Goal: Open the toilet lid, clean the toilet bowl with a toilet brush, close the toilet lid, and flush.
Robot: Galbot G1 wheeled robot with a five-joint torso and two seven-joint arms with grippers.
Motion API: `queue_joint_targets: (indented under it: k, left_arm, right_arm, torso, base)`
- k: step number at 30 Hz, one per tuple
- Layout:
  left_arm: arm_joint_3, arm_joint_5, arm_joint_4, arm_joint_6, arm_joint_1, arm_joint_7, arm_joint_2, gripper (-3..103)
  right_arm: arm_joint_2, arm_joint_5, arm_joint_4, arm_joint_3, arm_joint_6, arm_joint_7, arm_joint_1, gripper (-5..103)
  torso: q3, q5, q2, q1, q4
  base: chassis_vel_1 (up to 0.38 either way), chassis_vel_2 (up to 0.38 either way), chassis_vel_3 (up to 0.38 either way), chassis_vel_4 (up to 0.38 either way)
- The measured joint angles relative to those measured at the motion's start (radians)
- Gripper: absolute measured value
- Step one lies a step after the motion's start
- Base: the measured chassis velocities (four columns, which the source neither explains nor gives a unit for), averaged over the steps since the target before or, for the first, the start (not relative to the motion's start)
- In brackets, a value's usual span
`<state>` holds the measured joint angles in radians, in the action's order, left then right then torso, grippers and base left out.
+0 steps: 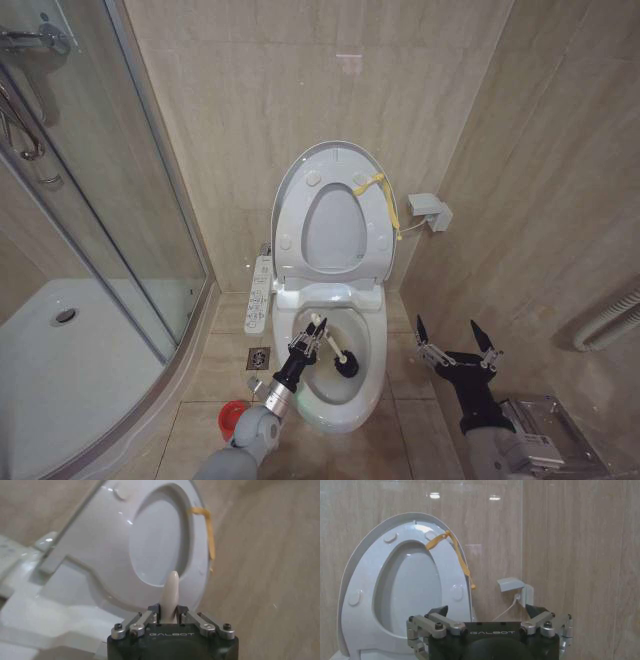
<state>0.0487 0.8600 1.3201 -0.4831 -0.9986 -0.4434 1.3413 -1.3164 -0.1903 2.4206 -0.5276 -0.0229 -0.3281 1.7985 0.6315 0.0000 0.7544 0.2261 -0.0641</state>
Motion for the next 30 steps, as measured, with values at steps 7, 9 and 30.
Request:
queue_joint_targets:
  k: [7,9,30]
  left_arm:
    - [-0.023,-0.032,0.024,-0.004,-0.057,0.014,0.011,21]
    - [-0.037,-0.149,-0.032,-0.035,-0.057,-0.009,0.020,21]
    - [-0.035,-0.069,-0.032,-0.016,-0.064,-0.043,0.043,22]
  right_arm:
    - [0.000,0.000,0.000,0.000,0.000,0.000,0.000,100]
    - [0.000,0.000,0.000,0.000,0.000,0.000,0.000,100]
    - [0.000,0.000,0.000,0.000,0.000,0.000,0.000,100]
  torso:
    - [0.000,0.0000,0.000,0.000,0.0002]
    - [0.000,0.0000,0.000,0.000,0.0001]
    - [0.000,0.0000,0.000,0.000,0.0004]
  base:
    - [0.000,0.000,0.000,0.000]
    - [0.000,0.000,0.000,0.000]
    - [0.000,0.000,0.000,0.000]
